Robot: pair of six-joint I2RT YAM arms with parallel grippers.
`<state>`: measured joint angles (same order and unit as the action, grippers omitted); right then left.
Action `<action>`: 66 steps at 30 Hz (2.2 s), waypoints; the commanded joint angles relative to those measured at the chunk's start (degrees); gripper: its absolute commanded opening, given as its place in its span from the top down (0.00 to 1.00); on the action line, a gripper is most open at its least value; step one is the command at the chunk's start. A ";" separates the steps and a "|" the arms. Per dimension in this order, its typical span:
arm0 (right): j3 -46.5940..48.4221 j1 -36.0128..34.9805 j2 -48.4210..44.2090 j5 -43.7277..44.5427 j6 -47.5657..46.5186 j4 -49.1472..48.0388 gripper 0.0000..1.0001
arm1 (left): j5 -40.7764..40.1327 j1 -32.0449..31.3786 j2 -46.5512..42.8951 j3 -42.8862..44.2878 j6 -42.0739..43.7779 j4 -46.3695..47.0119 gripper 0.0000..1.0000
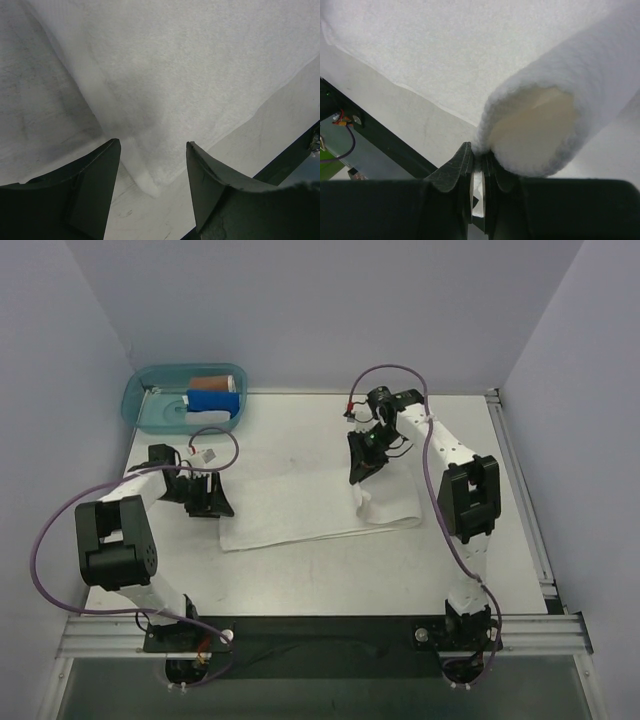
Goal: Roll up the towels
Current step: Fold the towel
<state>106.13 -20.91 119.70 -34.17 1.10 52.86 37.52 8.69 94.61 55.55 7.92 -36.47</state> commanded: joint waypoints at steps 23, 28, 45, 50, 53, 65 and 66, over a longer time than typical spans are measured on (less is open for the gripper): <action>3.12 -5.20 5.37 -2.30 2.94 0.58 1.00 | -1.22 -0.25 0.58 2.63 0.60 -0.62 0.31; 3.30 -6.07 4.32 -2.65 3.11 0.66 1.00 | -1.22 -0.25 0.58 2.55 0.69 -0.62 0.31; 6.64 -9.06 5.37 -4.41 4.26 0.75 1.00 | -1.75 -0.25 1.46 2.90 0.60 -0.62 0.31; 7.43 -9.94 6.07 -4.59 4.26 0.66 1.00 | -2.27 -0.25 2.33 3.07 0.34 -0.71 0.35; 8.04 -10.03 7.12 -4.24 4.26 0.75 1.00 | -2.18 -0.34 2.69 3.16 0.43 -0.71 0.37; 9.18 -10.91 9.76 -5.81 4.35 0.93 0.96 | -1.83 -0.34 3.04 3.34 0.60 -0.97 0.37; 9.36 -10.91 9.50 -6.43 4.17 0.93 0.88 | -1.57 -0.34 2.86 3.42 0.95 -1.06 0.35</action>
<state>113.01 -31.09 129.34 -37.69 4.95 51.40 35.53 8.64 97.43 56.42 8.01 -36.86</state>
